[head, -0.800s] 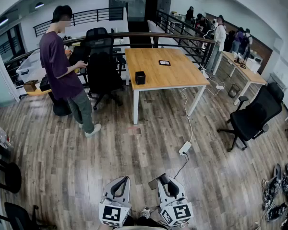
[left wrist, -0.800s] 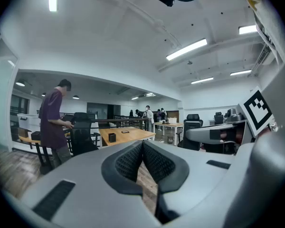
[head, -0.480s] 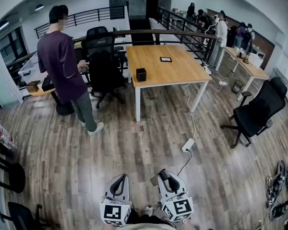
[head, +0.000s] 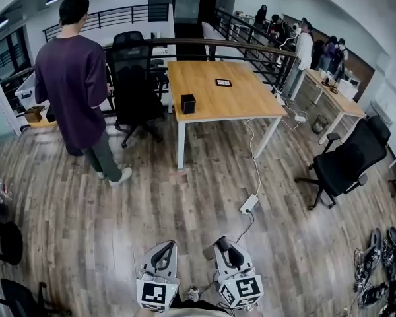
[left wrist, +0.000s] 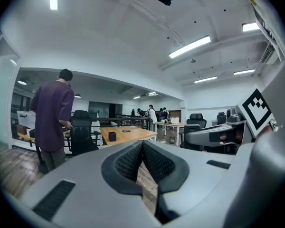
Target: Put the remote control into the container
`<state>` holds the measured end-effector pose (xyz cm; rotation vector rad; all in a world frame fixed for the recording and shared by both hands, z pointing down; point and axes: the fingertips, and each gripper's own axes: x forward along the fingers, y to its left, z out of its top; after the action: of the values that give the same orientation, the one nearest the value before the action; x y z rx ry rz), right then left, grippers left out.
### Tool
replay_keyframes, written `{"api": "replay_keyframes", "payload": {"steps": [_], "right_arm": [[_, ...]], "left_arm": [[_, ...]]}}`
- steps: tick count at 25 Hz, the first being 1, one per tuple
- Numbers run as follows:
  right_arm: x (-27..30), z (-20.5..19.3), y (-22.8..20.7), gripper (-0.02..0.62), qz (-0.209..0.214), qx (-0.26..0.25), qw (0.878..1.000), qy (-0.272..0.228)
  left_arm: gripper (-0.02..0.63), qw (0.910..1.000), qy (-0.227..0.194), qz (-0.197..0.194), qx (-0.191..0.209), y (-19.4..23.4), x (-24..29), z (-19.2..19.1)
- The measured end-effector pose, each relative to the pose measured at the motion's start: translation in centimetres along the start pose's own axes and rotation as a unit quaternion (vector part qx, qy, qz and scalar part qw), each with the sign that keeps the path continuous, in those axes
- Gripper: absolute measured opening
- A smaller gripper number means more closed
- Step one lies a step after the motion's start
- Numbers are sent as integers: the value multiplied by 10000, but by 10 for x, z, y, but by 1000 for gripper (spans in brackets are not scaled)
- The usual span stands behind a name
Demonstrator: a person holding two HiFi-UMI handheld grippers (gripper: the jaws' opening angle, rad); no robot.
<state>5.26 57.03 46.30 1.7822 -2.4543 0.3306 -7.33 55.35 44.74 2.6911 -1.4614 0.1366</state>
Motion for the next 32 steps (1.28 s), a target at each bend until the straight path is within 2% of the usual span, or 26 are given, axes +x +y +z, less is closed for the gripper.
{"api": "replay_keyframes", "payload": {"steps": [2, 7, 10, 14, 18, 25, 32], "right_arm": [[21, 7, -4, 106, -44, -9, 10000, 0], [68, 23, -7, 106, -124, -65, 9999, 3], [96, 36, -9, 106, -164, -112, 9998, -41], [128, 48, -14, 106, -381, -132, 9992, -57], [160, 55, -11, 106, -542, -103, 9985, -29], [200, 59, 4, 106, -569, -108, 9983, -48], [224, 68, -3, 106, -626, -128, 9980, -35]], "left_arm": [[12, 9999, 126, -95, 63, 14, 19, 2], [12, 9997, -6, -225, 52, 47, 60, 12], [12, 9991, 233, -326, 118, 67, 82, 17], [12, 9988, -1, -488, 67, 93, 111, 23], [12, 9972, 282, -683, 139, 121, 129, 26], [12, 9964, 258, -788, 190, 163, 146, 27], [12, 9959, 264, -853, 122, 174, 165, 24]]}}
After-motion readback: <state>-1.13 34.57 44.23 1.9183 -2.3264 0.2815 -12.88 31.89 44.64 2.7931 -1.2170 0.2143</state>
